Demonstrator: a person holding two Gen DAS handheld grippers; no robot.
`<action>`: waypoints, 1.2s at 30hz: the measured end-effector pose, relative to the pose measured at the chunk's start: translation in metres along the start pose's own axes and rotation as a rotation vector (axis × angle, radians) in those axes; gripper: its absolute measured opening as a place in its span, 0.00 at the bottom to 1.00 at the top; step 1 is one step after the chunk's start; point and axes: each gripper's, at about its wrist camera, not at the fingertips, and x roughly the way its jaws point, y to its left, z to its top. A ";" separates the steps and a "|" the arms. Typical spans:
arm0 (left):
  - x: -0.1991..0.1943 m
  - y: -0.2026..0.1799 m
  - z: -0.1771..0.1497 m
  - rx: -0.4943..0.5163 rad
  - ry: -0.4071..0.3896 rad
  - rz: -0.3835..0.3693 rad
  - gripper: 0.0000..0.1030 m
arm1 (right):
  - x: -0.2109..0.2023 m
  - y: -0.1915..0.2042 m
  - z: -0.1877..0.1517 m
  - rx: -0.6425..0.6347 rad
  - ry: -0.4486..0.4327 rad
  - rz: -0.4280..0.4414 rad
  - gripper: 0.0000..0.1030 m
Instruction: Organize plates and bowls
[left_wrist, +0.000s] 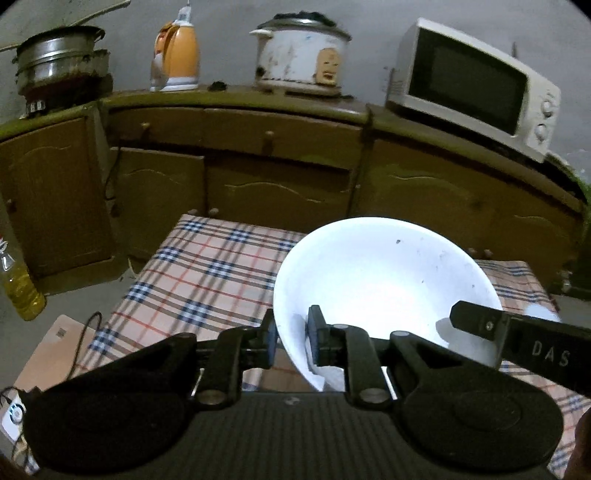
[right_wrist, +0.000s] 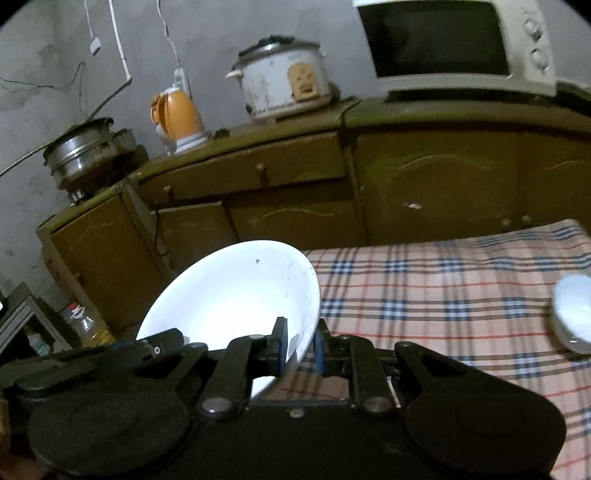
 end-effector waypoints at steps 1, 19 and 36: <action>-0.005 -0.005 -0.003 0.003 -0.001 -0.004 0.18 | -0.009 -0.003 -0.002 0.006 -0.007 -0.003 0.19; -0.058 -0.068 -0.047 0.081 -0.003 -0.094 0.19 | -0.112 -0.057 -0.049 0.052 -0.082 -0.093 0.19; -0.074 -0.109 -0.077 0.142 0.012 -0.160 0.20 | -0.158 -0.098 -0.084 0.114 -0.126 -0.155 0.19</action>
